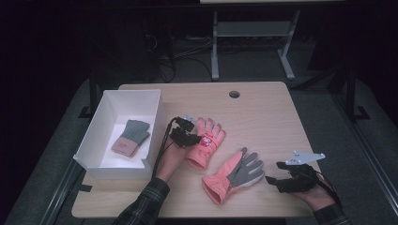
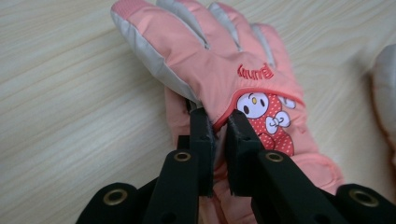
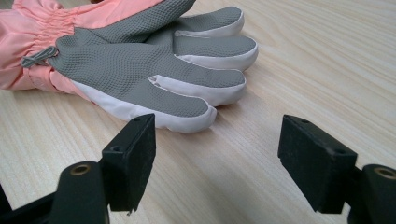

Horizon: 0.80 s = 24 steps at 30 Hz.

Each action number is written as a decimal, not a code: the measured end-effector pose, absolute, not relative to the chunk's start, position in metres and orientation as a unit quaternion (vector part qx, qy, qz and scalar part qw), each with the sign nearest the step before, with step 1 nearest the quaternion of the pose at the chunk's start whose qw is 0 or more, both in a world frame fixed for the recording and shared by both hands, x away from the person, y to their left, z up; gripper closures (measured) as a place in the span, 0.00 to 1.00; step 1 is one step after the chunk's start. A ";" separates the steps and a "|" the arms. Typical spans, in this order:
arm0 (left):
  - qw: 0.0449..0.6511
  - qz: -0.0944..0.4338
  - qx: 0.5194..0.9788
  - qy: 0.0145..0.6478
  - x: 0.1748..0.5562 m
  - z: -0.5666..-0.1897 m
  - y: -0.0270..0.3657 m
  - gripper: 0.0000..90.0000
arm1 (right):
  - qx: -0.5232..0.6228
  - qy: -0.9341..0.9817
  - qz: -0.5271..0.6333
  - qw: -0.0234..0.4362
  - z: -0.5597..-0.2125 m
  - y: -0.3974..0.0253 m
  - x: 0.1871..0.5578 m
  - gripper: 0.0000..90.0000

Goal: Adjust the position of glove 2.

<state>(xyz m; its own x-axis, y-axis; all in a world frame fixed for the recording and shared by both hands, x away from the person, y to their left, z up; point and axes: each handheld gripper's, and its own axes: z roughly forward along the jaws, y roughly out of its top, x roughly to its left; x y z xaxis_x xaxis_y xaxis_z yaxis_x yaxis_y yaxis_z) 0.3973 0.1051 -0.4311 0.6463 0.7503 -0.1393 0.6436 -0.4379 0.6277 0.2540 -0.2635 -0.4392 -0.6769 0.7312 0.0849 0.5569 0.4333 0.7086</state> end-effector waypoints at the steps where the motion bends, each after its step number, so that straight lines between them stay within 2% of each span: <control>1: 0.338 0.079 0.843 0.412 0.397 -0.429 0.105 0.93 | 0.384 0.839 0.368 0.118 -0.439 -0.264 0.254 0.30; 14: 0.392 0.050 0.845 0.361 0.383 -0.387 0.103 0.93 | 0.384 0.839 0.367 0.119 -0.440 -0.265 0.256 0.30; 24: 0.412 -0.002 0.863 0.293 0.360 -0.356 0.092 0.93 | 0.393 0.836 0.363 0.119 -0.442 -0.267 0.257 0.30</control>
